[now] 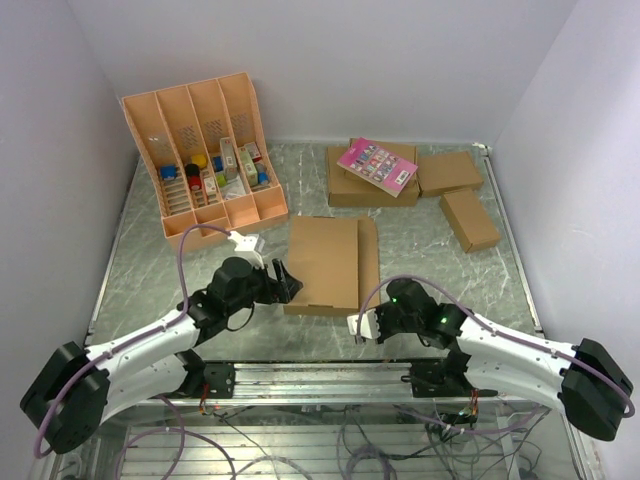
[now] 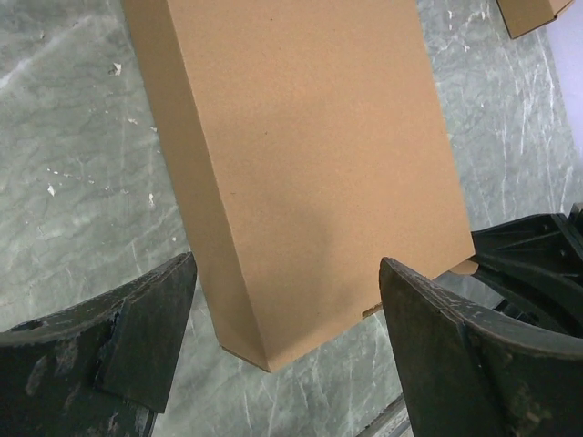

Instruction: Fold the paper box

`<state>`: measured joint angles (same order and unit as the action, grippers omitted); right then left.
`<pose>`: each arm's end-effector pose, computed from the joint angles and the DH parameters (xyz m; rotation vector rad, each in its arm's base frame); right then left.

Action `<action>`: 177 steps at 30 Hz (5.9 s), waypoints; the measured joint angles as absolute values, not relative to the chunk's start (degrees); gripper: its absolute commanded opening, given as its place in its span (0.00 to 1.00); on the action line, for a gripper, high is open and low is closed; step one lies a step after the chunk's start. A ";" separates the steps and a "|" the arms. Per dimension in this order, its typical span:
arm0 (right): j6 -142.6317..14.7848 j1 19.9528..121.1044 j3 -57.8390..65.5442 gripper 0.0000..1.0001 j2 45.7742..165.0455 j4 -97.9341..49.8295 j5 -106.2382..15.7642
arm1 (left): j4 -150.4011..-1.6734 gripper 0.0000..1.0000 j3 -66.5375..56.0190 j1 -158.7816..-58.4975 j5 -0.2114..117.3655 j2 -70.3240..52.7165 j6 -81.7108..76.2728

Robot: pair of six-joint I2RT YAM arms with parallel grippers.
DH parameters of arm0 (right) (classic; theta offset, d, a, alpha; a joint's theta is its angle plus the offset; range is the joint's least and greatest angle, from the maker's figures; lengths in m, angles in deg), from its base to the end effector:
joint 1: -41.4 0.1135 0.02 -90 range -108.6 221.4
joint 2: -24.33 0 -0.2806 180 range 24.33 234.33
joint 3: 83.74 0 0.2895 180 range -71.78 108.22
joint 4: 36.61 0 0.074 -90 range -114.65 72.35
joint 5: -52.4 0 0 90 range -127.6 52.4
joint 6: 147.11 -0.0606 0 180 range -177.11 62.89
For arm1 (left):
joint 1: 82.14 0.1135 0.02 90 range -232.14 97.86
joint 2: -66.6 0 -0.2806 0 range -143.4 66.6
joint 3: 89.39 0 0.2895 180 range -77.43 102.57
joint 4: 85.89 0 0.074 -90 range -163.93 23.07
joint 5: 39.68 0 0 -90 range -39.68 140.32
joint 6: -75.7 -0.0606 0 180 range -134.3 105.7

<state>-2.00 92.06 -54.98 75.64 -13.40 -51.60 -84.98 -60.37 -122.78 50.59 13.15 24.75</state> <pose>0.1184 0.1675 0.1264 -1.9450 1.3247 0.2513 0.1805 -0.1553 0.1616 0.0327 2.1281 -0.8669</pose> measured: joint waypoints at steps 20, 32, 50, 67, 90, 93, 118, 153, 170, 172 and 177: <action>-2.48 87.40 -51.84 0.08 77.26 -9.58 -58.94 | -84.96 0.83 -57.57 -122.78 51.22 4.32 22.04; -3.88 83.57 -51.40 0.06 79.59 -9.56 -61.43 | -84.87 0.75 -55.93 -122.78 51.22 0.69 21.03; -8.53 78.66 -47.79 0.05 85.71 -9.60 -65.04 | -86.25 0.66 -53.83 -122.78 51.66 -2.89 20.38; -10.78 76.78 -43.47 0.00 90.09 -6.98 -67.14 | -86.58 0.64 -53.07 -122.76 51.66 -4.03 19.74; -10.89 73.70 -44.30 0.00 90.06 -7.61 -70.20 | -86.77 0.62 -53.07 -122.30 52.08 -4.14 19.52; -11.31 73.41 -44.30 0.00 90.06 -7.65 -70.35 | -86.99 0.61 -53.07 -122.30 52.18 -4.29 19.48; -12.38 73.00 -39.77 0.00 94.59 -3.96 -70.90 | -87.71 0.60 -52.61 -121.93 53.19 -5.27 18.54; -11.99 78.77 -24.54 0.14 105.21 12.45 -66.94 | -86.82 0.72 -50.69 -121.47 53.93 -6.63 16.97; -8.73 75.79 -22.33 0.41 102.06 18.07 -69.43 | -71.17 0.66 -50.58 -121.47 50.65 7.60 16.81; -7.92 74.07 -20.60 0.40 101.60 20.13 -70.57 | -69.75 0.60 -50.58 -121.47 50.79 10.29 17.27; -9.69 68.52 -14.46 0.11 101.71 22.01 -73.02 | -66.86 0.26 -50.62 -121.47 52.53 18.00 19.20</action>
<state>-9.69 68.52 -14.46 101.71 22.01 -73.02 -66.86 -50.62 -121.47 52.53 18.00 19.20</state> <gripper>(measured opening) 0.296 0.508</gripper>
